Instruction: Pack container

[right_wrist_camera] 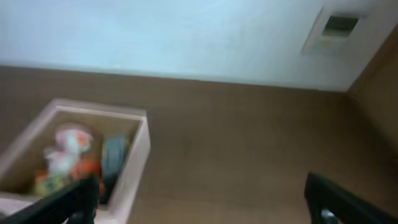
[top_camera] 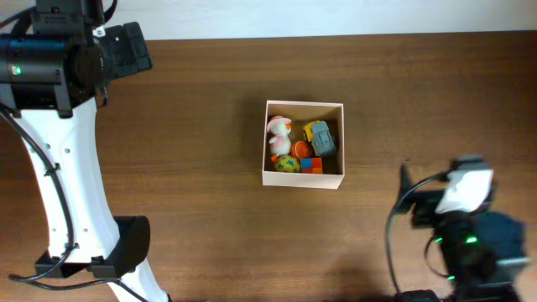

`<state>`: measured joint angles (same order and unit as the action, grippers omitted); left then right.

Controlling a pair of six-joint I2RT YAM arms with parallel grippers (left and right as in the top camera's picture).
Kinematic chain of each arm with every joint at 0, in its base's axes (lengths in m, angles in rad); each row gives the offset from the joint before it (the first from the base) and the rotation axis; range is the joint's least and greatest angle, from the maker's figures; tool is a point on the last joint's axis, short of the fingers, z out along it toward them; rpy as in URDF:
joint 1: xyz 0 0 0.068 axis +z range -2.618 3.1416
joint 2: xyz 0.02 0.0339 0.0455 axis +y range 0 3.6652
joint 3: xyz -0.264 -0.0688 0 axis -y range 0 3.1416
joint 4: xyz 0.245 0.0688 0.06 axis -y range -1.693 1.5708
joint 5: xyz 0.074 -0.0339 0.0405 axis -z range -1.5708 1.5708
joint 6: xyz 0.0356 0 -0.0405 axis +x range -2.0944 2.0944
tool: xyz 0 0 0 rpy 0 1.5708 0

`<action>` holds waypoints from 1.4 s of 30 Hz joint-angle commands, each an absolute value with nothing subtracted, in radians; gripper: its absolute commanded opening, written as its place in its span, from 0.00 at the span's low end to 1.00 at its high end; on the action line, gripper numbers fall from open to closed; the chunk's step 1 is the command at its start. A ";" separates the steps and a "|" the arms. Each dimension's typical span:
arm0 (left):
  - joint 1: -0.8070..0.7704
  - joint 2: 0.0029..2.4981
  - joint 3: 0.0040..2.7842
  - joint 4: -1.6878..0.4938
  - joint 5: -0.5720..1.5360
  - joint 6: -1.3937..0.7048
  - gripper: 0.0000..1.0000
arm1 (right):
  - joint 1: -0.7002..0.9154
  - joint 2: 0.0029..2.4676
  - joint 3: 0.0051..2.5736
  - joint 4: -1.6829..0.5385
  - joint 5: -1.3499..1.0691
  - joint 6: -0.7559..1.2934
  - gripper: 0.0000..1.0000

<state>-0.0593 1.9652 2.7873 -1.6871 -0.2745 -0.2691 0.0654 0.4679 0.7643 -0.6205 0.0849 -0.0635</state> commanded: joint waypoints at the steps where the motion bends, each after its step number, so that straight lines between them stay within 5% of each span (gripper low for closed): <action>1: -0.056 1.942 2.793 -1.687 -0.284 -0.253 0.99 | 0.070 0.335 0.556 -0.562 0.079 -0.067 0.99; 14: -0.056 1.942 2.793 -1.687 -0.284 -0.253 0.99 | 0.030 0.028 0.185 -0.533 0.083 0.013 0.99; 42: -0.056 1.942 2.793 -1.687 -0.284 -0.253 0.99 | 0.031 0.004 0.147 -0.545 0.083 0.012 0.99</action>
<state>-0.0593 1.9652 2.7873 -1.6871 -0.2741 -0.2687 0.0380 0.0154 0.1551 -0.5461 0.0853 0.0032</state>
